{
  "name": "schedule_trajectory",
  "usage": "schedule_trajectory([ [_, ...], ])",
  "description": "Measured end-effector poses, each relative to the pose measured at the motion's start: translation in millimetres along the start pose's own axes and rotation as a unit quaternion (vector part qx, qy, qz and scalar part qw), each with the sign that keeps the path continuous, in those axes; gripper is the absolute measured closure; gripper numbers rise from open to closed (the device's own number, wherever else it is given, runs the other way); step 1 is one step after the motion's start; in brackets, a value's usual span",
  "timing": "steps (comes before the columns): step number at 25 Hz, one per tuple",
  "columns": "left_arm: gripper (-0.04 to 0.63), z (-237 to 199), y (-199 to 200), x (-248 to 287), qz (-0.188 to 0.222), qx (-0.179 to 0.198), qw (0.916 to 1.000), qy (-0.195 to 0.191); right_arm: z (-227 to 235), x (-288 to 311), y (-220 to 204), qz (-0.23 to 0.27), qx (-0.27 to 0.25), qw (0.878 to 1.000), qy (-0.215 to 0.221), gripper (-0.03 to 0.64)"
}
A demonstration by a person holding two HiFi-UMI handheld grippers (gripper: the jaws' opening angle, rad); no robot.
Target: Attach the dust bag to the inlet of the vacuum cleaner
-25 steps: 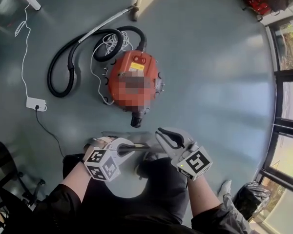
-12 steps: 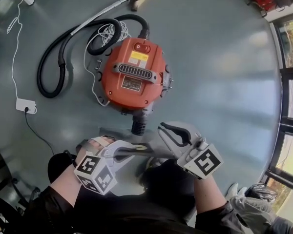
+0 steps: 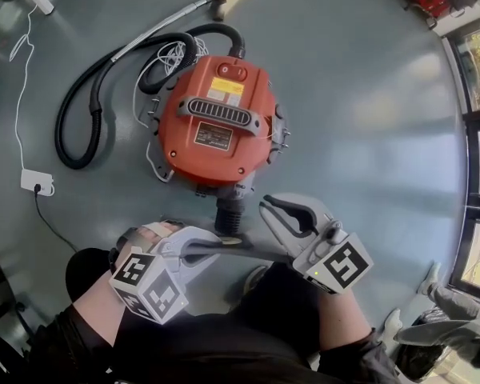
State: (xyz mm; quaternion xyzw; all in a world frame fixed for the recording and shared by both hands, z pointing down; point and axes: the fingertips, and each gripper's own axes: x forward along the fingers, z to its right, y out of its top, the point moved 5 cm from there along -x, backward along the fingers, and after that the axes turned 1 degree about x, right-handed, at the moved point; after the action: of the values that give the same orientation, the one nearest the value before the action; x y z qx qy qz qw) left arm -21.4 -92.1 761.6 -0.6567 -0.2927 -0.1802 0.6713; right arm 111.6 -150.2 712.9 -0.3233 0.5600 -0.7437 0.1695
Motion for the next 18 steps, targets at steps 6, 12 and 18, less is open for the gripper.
schedule_trajectory([
  [6, 0.555, -5.6, -1.3, 5.8, -0.005, 0.003, 0.9998, 0.017, 6.7, -1.1, -7.6, 0.011, -0.017, 1.000, -0.001, 0.586],
  [12, 0.551, -16.2, -14.2, 16.4, -0.042, -0.007, 0.9986, 0.031, 16.6, -3.3, -10.4, 0.014, -0.014, 1.000, -0.006, 0.586],
  [18, 0.540, -24.5, -14.4, 19.7, -0.047, -0.008, 0.9982, 0.035, 38.3, 4.9, 2.0, 0.018, -0.045, 0.999, -0.008, 0.580],
])
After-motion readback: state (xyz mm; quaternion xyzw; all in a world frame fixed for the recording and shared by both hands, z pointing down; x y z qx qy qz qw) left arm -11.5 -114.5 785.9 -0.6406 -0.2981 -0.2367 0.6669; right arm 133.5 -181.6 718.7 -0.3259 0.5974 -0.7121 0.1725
